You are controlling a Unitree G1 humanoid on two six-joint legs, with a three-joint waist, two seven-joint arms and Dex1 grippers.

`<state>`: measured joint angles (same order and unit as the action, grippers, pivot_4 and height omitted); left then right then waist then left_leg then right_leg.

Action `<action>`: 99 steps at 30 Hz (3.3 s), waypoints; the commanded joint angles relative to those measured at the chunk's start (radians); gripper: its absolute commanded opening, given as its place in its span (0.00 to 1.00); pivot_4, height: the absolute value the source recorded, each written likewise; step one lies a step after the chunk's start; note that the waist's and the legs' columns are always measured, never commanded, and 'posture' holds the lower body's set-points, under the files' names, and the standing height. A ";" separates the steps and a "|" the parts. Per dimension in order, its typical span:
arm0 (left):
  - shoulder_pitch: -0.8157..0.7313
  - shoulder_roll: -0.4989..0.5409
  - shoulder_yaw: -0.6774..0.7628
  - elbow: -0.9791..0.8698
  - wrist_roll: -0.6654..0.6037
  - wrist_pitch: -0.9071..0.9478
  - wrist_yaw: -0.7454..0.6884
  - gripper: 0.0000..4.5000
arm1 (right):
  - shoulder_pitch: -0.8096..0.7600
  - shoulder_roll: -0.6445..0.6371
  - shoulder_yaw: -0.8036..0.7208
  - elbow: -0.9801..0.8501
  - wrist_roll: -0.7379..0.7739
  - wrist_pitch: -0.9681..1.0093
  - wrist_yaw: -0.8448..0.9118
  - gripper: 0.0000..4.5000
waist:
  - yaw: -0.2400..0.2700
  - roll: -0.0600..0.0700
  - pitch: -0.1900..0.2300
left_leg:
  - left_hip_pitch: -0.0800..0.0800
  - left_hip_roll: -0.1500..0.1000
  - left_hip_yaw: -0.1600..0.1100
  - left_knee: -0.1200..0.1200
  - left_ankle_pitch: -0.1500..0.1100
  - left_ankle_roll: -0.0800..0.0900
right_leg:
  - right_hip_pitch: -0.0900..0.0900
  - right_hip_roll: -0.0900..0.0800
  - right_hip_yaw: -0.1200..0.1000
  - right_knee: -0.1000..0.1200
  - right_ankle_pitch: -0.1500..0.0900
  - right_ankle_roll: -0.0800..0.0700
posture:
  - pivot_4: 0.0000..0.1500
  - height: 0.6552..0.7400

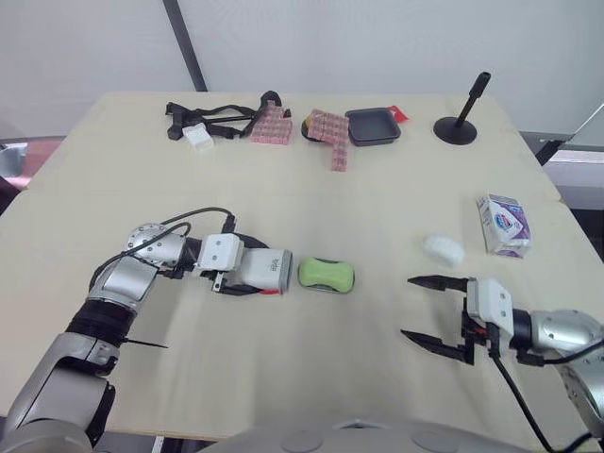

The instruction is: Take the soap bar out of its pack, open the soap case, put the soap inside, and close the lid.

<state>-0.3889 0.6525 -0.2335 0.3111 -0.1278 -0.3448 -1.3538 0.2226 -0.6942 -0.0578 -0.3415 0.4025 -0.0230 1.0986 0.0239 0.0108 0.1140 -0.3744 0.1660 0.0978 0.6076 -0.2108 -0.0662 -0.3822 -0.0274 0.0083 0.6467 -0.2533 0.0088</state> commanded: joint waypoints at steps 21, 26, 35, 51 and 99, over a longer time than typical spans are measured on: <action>0.057 0.027 0.039 -0.153 -0.078 0.081 0.011 0.77 | -0.608 0.061 0.385 -0.131 -0.093 0.678 -0.222 1.00 | 0.009 0.000 0.002 | 0.001 0.000 -0.001 -0.001 0.003 -0.008 | -0.002 0.001 -0.001 -0.001 0.002 0.004 | 1.00 1.00; 0.057 0.028 0.039 -0.155 -0.077 0.087 0.010 0.77 | -0.654 0.074 0.446 -0.127 -0.111 0.769 -0.241 1.00 | 0.015 0.000 0.002 | 0.001 0.000 -0.001 -0.001 0.003 -0.010 | -0.002 0.001 -0.001 -0.001 0.002 0.004 | 1.00 1.00; 0.065 0.030 0.041 -0.159 -0.077 0.091 0.010 0.77 | -0.706 0.074 0.517 -0.093 -0.155 0.787 -0.230 1.00 | 0.025 0.000 0.002 | 0.001 0.000 -0.001 -0.001 0.003 -0.012 | -0.002 0.002 -0.001 -0.001 0.002 0.004 | 1.00 1.00; 0.067 0.020 0.035 -0.157 -0.076 0.094 0.017 0.77 | -0.718 0.102 0.593 -0.005 -0.222 0.773 -0.208 1.00 | 0.028 0.000 0.002 | 0.001 0.000 -0.001 -0.001 0.003 -0.013 | -0.002 0.002 -0.001 -0.001 0.003 0.004 | 1.00 1.00; 0.055 -0.037 0.018 -0.160 -0.059 0.099 0.064 0.77 | -0.842 -0.050 0.550 -0.102 -0.194 0.858 0.002 0.57 | 0.032 0.000 0.002 | 0.001 0.001 -0.001 -0.001 0.003 -0.013 | 0.000 0.003 -0.001 -0.001 0.002 0.004 | 1.00 1.00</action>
<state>-0.3208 0.6152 -0.2176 0.1727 -0.1897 -0.2463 -1.3039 -0.5936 -0.7256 0.5205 -0.4027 0.1943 0.8311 1.0838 0.0554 0.0104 0.1163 -0.3737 0.1669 0.0963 0.6062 -0.2076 -0.0793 -0.3823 -0.0244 0.0071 0.6458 -0.2508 0.0130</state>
